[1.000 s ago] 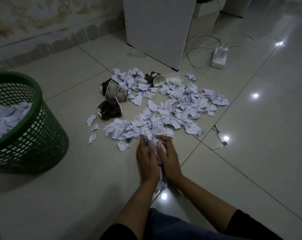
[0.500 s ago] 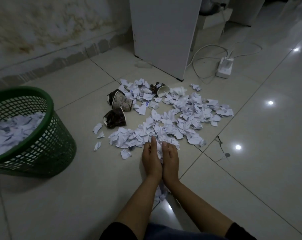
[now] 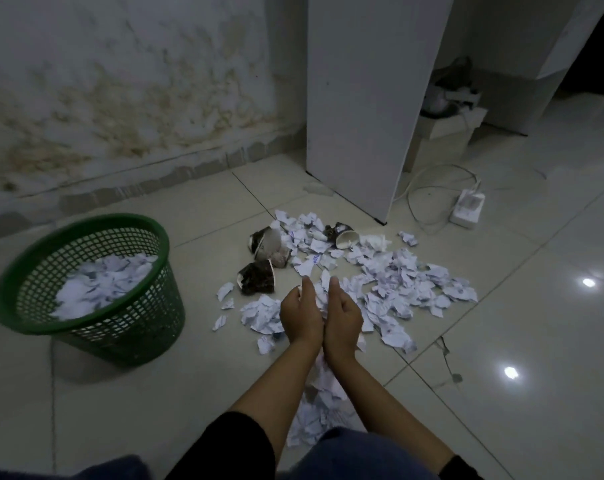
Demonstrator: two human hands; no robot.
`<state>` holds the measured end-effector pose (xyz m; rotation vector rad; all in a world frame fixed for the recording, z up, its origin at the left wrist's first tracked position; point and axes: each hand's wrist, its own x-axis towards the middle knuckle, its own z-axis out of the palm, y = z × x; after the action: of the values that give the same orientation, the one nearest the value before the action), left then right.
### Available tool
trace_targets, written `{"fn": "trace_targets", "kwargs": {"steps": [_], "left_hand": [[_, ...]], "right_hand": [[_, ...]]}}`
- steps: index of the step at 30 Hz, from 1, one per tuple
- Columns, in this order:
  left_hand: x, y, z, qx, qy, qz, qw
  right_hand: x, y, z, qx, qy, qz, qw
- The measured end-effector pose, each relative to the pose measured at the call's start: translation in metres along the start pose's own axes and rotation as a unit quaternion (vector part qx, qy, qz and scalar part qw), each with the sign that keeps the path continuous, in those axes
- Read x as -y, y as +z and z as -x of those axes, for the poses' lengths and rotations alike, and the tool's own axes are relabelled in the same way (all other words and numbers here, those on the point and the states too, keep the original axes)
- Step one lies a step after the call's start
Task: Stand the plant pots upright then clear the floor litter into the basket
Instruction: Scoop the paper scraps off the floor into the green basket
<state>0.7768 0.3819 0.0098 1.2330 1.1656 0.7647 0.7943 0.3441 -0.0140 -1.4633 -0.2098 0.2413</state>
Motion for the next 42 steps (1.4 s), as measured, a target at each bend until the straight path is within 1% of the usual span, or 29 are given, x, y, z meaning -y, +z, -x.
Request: {"fn": "trace_targets", "kwargs": {"steps": [4, 8, 11, 14, 16, 19, 21, 23, 26, 28, 31, 34, 38, 40, 42], "left_hand": [[-0.053, -0.012, -0.022, -0.015, 0.04, 0.027, 0.999], [-0.125, -0.033, -0.05, -0.045, 0.106, -0.003, 0.993], [-0.176, -0.059, -0.077, -0.04, 0.148, -0.003, 0.988], [-0.21, -0.094, -0.111, -0.045, 0.16, 0.017, 0.986], [-0.219, -0.125, -0.139, -0.063, 0.159, 0.03, 0.985], [-0.211, -0.177, -0.172, -0.107, 0.146, 0.037, 0.983], [-0.196, -0.21, -0.19, -0.126, 0.127, 0.026, 0.983], [-0.177, -0.235, -0.201, -0.116, 0.095, 0.04, 0.988], [-0.149, -0.263, -0.216, -0.084, 0.026, 0.075, 0.993], [-0.139, -0.276, -0.224, -0.057, -0.004, 0.081, 0.995], [-0.13, -0.295, -0.236, -0.03, -0.021, 0.037, 0.999], [-0.12, -0.31, -0.237, -0.022, -0.013, -0.013, 1.0], [-0.111, -0.32, -0.232, -0.031, 0.039, -0.033, 0.998], [-0.111, -0.32, -0.231, -0.031, 0.057, -0.061, 0.996], [-0.111, -0.32, -0.23, -0.029, 0.067, -0.073, 0.995]], "right_hand": [[0.051, 0.037, -0.016, 0.038, -0.024, 0.008, 0.999], [0.109, 0.089, -0.032, 0.057, -0.067, -0.002, 0.996], [0.146, 0.141, -0.039, 0.062, -0.097, -0.004, 0.993], [0.169, 0.196, -0.037, 0.078, -0.108, -0.01, 0.991], [0.171, 0.237, -0.028, 0.097, -0.114, -0.007, 0.989], [0.153, 0.294, -0.005, 0.134, -0.113, 0.007, 0.984], [0.13, 0.324, 0.012, 0.153, -0.089, 0.03, 0.984], [0.108, 0.341, 0.026, 0.171, -0.07, 0.059, 0.981], [0.084, 0.353, 0.038, 0.206, -0.083, 0.097, 0.97], [0.075, 0.358, 0.038, 0.215, -0.094, 0.111, 0.966], [0.062, 0.364, 0.037, 0.238, -0.087, 0.106, 0.962], [0.053, 0.361, 0.038, 0.294, -0.084, 0.121, 0.944], [0.044, 0.356, 0.037, 0.353, -0.061, 0.135, 0.924], [0.045, 0.354, 0.035, 0.349, -0.063, 0.127, 0.926], [0.048, 0.352, 0.032, 0.321, -0.066, 0.128, 0.936]]}}
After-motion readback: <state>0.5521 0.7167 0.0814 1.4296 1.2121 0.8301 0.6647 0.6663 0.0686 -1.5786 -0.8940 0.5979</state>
